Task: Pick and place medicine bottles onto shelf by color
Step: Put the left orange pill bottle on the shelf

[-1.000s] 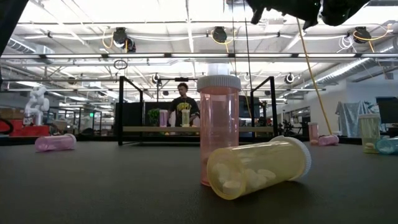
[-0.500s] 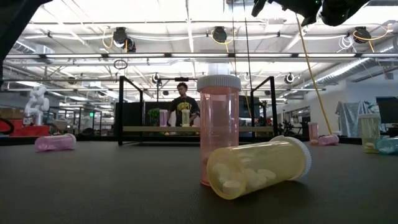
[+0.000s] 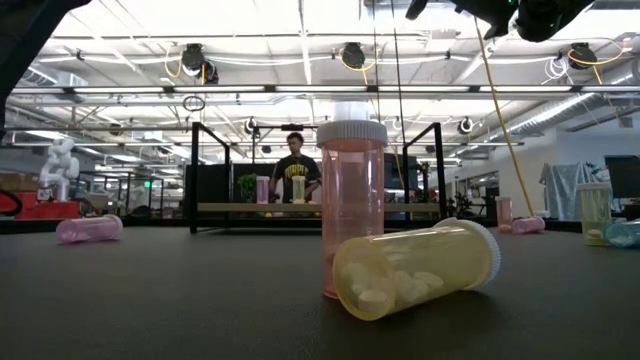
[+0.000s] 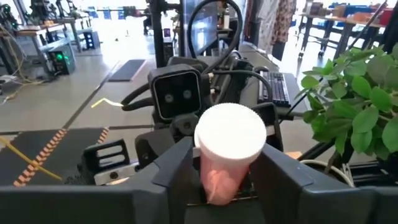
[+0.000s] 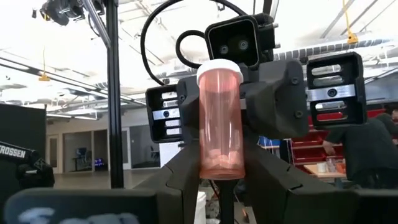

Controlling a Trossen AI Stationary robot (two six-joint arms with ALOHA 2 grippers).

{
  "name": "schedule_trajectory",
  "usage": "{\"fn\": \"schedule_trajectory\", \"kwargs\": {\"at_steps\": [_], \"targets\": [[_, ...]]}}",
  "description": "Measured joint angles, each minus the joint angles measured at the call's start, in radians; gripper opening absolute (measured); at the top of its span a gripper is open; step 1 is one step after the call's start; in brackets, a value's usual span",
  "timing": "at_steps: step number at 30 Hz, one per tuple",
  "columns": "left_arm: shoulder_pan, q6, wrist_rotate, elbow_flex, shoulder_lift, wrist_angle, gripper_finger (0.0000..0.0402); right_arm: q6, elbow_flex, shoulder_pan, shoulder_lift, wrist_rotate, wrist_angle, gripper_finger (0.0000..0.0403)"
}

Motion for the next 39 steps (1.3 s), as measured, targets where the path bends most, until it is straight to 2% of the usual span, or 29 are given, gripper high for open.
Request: {"fn": "schedule_trajectory", "kwargs": {"at_steps": [8, 15, 18, 21, 25, 30, 33, 37, 39], "targets": [[0.013, -0.007, 0.006, 0.0, 0.0, -0.023, 0.0108, 0.028, 0.0, -0.001, -0.001, 0.036, -0.011, 0.0105], [0.026, -0.014, 0.005, 0.0, 0.0, -0.033, 0.0105, 0.034, 0.0, -0.012, 0.0, 0.04, -0.025, 0.0121], [0.033, -0.015, -0.001, 0.0, 0.0, -0.041, 0.0105, 0.036, 0.001, -0.025, -0.001, 0.043, -0.081, 0.0125], [0.05, -0.004, -0.015, 0.0, -0.005, -0.085, 0.0104, 0.033, 0.001, -0.054, -0.008, 0.042, -0.238, 0.0139], [0.078, 0.06, -0.13, 0.001, -0.018, -0.242, 0.0104, -0.019, 0.0, -0.094, -0.01, 0.047, -0.5, 0.017], [0.114, 0.075, -0.232, -0.001, -0.006, -0.459, 0.0104, -0.037, 0.032, -0.138, -0.022, 0.045, -0.736, 0.021], [0.112, 0.095, -0.274, -0.012, 0.0, -0.525, 0.0104, -0.142, 0.166, -0.155, -0.02, 0.065, -0.954, 0.0225], [0.11, 0.118, -0.29, -0.078, 0.003, -0.509, 0.0104, -0.432, 0.437, -0.155, 0.028, 0.203, -1.286, 0.0236], [0.11, 0.122, -0.29, -0.101, 0.004, -0.493, 0.0104, -0.522, 0.553, -0.156, 0.077, 0.228, -1.387, 0.0238]]}}
